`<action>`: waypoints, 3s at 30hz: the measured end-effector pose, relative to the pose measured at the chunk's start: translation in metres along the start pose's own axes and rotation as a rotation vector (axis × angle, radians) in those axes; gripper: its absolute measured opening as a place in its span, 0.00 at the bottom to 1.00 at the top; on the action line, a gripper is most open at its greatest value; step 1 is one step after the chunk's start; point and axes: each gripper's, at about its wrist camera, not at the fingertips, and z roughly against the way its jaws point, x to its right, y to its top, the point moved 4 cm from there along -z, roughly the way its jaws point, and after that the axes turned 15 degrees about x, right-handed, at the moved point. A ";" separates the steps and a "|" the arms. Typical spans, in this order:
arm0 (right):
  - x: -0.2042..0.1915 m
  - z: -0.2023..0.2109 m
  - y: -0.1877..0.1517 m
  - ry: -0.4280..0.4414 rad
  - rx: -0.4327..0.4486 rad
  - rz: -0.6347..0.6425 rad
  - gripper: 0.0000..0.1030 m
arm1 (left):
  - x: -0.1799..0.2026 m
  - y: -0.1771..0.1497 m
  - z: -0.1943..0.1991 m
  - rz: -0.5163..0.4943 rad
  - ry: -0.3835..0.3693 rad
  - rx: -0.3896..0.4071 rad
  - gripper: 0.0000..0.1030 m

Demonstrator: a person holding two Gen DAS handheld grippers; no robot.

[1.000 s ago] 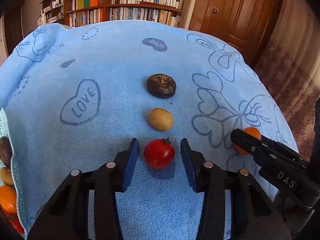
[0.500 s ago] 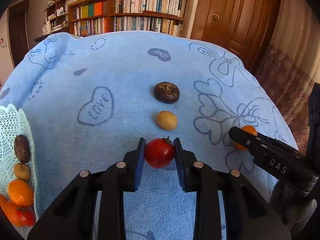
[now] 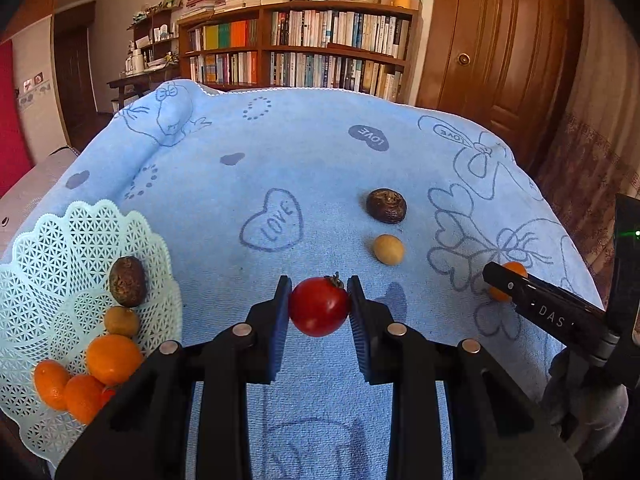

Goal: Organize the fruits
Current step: 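Lower the red tomato into the mint basket and open the left tool, then carry the orange into the mint basket and open the right tool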

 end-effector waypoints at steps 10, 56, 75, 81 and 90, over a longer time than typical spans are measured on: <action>0.000 0.000 0.000 0.000 0.000 0.001 0.40 | -0.040 0.004 0.024 0.033 0.097 0.038 0.28; 0.000 0.000 0.000 0.001 -0.001 0.006 0.40 | -0.155 -0.014 0.067 0.175 0.386 0.077 0.87; -0.041 0.012 0.002 0.061 -0.011 0.054 0.40 | -0.184 -0.006 0.094 0.202 0.400 0.131 0.88; -0.098 0.019 -0.006 0.154 -0.022 0.105 0.40 | -0.195 -0.009 0.096 0.223 0.385 0.133 0.88; -0.197 0.019 -0.020 0.309 -0.054 0.189 0.40 | -0.218 -0.010 0.106 0.263 0.426 0.164 0.88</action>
